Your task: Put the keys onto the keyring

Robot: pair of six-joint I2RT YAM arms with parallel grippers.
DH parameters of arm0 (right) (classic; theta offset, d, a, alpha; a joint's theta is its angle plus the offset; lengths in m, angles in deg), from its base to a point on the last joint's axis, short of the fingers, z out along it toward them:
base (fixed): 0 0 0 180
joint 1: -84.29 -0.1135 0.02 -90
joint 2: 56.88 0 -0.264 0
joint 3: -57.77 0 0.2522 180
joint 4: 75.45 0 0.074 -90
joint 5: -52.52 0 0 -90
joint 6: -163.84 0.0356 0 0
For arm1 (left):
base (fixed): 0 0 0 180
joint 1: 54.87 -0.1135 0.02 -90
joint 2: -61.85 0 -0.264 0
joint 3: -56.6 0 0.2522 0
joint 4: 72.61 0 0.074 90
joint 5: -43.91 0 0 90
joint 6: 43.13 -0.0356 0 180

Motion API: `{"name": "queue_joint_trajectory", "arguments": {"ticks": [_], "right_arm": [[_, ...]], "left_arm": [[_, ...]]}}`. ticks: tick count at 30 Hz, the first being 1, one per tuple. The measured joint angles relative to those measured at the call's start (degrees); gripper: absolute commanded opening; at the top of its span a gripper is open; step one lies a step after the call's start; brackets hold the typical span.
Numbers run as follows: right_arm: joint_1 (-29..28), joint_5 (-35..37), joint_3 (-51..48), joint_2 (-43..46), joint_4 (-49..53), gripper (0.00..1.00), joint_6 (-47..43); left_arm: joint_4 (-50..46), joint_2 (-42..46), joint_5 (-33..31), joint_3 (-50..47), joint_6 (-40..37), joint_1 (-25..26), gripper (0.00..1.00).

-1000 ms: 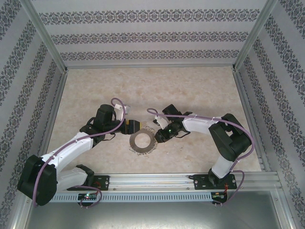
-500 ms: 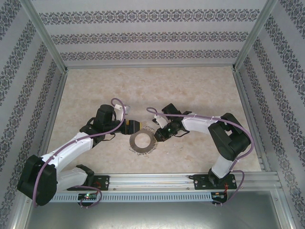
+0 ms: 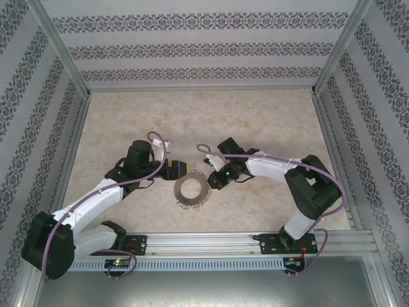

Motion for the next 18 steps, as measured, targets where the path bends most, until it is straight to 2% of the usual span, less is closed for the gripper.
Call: {"name": "queue_joint_trajectory", "arguments": {"ticks": [8, 13, 18], "right_arm": [[-4.2, -0.4, -0.3, 12.8, -2.6, 0.0, -7.0], [-4.4, -3.8, -1.3, 19.0, -5.1, 0.0, -11.8], [-4.4, -7.5, -2.1, 24.5, -7.6, 0.0, -15.9]], "left_arm": [[0.0, 5.4, 0.1, -0.1, -0.9, 0.0, 0.59], [1.0, 11.0, 1.6, -0.6, -1.5, 0.0, 0.43], [4.5, 16.6, 3.1, -2.6, -3.0, 1.9, 0.44]]}}
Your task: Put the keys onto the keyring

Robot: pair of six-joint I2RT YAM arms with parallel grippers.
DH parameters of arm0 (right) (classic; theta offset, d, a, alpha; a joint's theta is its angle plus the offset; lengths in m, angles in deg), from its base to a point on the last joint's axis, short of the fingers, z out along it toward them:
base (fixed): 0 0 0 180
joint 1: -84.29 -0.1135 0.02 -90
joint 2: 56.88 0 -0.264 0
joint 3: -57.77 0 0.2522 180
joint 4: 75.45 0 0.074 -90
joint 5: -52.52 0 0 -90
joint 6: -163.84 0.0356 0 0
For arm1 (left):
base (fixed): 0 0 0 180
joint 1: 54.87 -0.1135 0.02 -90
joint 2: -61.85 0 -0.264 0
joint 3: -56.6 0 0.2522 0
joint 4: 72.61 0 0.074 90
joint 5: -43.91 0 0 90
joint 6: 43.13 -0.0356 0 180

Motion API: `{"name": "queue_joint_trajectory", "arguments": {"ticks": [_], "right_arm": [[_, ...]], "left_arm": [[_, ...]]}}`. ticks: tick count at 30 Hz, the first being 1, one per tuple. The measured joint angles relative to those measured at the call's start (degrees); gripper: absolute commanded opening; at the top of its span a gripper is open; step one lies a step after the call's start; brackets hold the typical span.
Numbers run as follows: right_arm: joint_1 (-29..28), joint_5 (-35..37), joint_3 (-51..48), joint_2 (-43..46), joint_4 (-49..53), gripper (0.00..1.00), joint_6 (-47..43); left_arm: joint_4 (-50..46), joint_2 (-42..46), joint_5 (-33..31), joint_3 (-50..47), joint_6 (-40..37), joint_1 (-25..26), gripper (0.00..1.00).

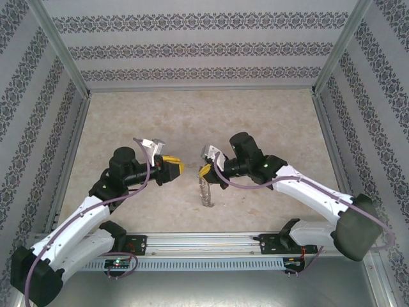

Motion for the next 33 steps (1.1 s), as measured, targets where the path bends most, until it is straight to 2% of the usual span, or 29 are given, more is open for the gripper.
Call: {"name": "queue_joint_trajectory", "arguments": {"ticks": [9, 16, 20, 25, 33], "right_arm": [[1.2, -10.3, -1.8, 5.2, -11.3, 0.0, -0.6], [1.2, -15.4, -4.0, 7.1, -16.4, 0.0, 1.1], [1.2, -16.6, -5.0, 8.5, -17.1, 0.0, 1.4], [1.2, -17.6, -5.5, 9.9, -17.2, 0.0, 1.4], [1.2, -17.7, -5.6, 10.1, -17.2, 0.0, 1.4]], "left_arm": [[6.4, 8.0, 1.4, -5.6, -6.6, 7.0, 0.47], [6.3, 6.3, 0.0, -4.2, -15.2, 13.2, 0.42], [6.2, 4.9, -1.6, -3.3, -19.1, 14.3, 0.42], [6.2, 4.7, -2.7, -3.0, -22.2, 14.4, 0.37], [6.2, 4.2, -2.9, -1.2, -23.9, 14.9, 0.35]]}}
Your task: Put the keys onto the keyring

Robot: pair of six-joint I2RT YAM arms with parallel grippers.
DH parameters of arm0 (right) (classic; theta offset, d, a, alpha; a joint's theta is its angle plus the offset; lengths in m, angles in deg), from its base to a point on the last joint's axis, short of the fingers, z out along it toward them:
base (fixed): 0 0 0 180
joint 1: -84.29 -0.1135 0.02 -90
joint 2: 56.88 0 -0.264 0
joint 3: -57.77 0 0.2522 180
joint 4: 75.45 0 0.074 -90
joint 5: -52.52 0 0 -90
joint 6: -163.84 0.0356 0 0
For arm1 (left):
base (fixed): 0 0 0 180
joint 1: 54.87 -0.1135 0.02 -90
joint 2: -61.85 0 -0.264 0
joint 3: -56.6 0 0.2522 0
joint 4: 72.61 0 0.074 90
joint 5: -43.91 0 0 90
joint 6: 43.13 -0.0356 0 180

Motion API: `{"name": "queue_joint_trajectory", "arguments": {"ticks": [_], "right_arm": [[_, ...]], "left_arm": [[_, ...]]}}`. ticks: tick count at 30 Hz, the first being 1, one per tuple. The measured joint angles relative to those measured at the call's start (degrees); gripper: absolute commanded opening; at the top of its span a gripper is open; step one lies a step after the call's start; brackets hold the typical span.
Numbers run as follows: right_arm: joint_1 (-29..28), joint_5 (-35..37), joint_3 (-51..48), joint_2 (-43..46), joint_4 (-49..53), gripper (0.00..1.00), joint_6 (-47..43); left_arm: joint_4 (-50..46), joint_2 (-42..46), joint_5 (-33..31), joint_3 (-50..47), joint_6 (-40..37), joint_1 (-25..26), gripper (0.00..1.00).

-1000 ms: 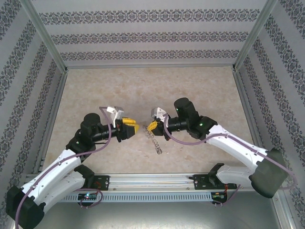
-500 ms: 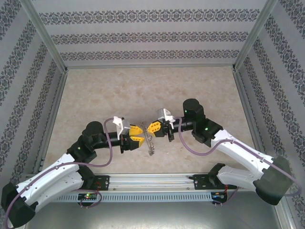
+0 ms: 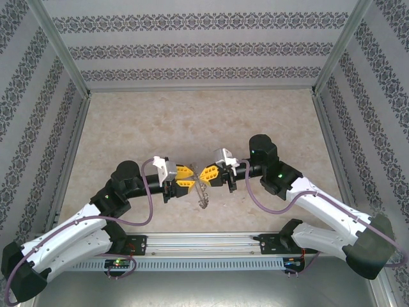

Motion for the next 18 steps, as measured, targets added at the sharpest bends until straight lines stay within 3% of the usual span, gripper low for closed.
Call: {"name": "queue_joint_trajectory", "arguments": {"ticks": [18], "right_arm": [[-0.2, 0.4, -0.2, 0.0, 0.0, 0.0, 0.0]], "left_arm": [[0.0, -2.4, 0.9, 0.8, -1.3, 1.3, 0.21]]}}
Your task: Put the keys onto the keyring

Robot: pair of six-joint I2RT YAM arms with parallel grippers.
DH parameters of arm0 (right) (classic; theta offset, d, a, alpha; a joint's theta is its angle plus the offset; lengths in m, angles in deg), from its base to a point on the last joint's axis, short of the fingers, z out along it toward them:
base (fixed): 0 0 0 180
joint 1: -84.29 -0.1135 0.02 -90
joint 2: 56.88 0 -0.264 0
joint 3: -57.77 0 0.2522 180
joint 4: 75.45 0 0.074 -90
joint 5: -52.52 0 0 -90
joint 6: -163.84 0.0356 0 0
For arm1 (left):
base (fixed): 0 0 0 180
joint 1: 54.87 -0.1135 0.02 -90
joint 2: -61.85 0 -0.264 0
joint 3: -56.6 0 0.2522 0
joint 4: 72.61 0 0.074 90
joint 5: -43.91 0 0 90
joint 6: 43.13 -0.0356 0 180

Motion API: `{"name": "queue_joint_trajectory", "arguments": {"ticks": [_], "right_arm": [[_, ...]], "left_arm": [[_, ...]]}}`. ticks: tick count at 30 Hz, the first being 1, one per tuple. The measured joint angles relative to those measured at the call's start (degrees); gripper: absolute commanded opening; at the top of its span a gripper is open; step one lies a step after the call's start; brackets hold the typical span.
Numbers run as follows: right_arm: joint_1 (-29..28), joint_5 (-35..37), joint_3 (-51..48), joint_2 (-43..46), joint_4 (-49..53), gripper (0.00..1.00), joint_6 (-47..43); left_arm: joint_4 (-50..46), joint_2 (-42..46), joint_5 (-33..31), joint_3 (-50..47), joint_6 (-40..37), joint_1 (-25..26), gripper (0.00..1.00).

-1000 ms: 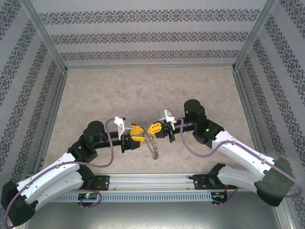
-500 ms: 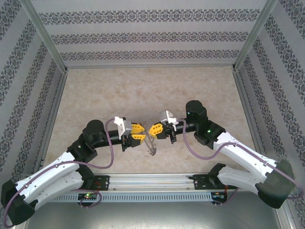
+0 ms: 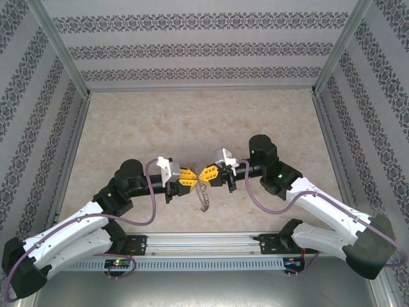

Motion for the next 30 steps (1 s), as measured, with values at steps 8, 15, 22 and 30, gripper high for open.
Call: {"name": "queue_joint_trajectory", "arguments": {"ticks": [8, 15, 22, 30], "right_arm": [[-0.3, 0.9, -0.5, 0.0, 0.0, 0.0, 0.0], [-0.5, 2.8, -0.6, 0.5, 1.1, 0.32, -0.2], [-1.7, 12.7, -1.2, 7.8, 8.4, 0.35, -2.9], [-6.2, 22.2, -1.6, 10.4, 12.5, 0.24, -6.1]], "left_arm": [[0.0, -0.8, 0.4, 0.2, -0.2, 0.1, 0.0], [-1.0, -0.8, 0.3, 0.3, -0.3, 0.3, 0.0], [-7.8, -0.7, -0.5, 3.4, -3.3, 0.3, 0.0], [-11.5, -1.0, -1.4, 4.5, -5.0, 0.4, 0.0]]}}
